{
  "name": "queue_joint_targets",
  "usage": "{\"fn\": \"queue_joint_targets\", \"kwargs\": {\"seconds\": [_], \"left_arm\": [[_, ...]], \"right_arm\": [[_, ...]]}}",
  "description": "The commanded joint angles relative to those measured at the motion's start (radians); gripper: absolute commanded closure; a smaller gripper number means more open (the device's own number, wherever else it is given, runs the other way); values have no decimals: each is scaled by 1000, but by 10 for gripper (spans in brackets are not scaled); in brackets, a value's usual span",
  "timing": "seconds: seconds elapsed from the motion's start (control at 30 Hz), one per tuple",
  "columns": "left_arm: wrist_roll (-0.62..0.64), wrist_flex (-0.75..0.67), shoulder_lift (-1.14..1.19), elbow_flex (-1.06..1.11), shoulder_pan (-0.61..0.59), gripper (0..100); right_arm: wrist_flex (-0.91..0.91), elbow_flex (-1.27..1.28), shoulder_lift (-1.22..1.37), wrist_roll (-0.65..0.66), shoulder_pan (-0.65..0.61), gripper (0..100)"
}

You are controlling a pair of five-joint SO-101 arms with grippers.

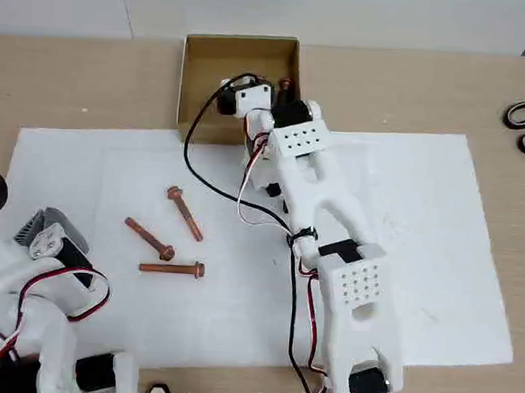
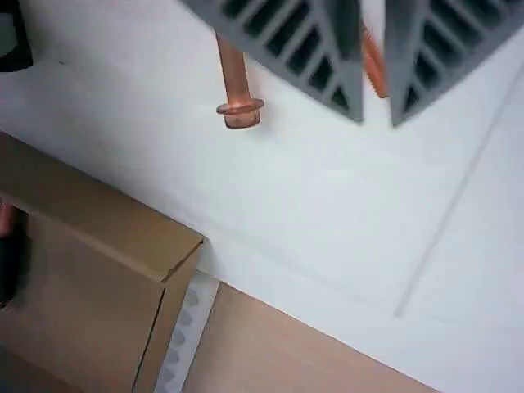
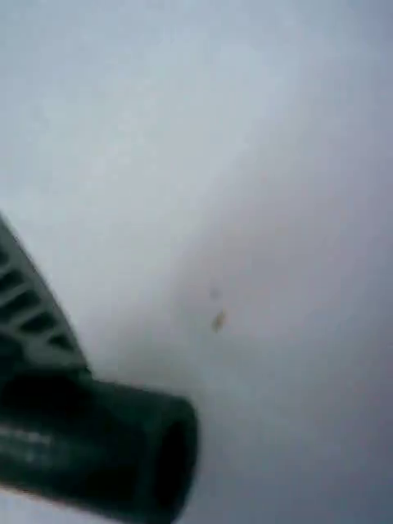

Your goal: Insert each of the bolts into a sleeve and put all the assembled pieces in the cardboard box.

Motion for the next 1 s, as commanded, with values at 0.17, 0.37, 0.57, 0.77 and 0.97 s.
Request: {"fn": "queue_joint_targets", "kwargs": {"seconds": [0.17,0.37,0.57,0.77,0.97], "left_arm": [[-3,3,6,-30,3,994],[-3,3,6,-30,3,994],[-3,3,6,-28,2,994],[-3,2,6,-19,2,994],[-3,-2,6,12,2,994]], "right_arm": [[-21,-11,28,8,4,819],[-47,-11,59,6,5,820],[-62,-11,77,5,-5,901],[-59,-11,79,0,-7,994],[-41,-26,56,-48,-7,996]]}}
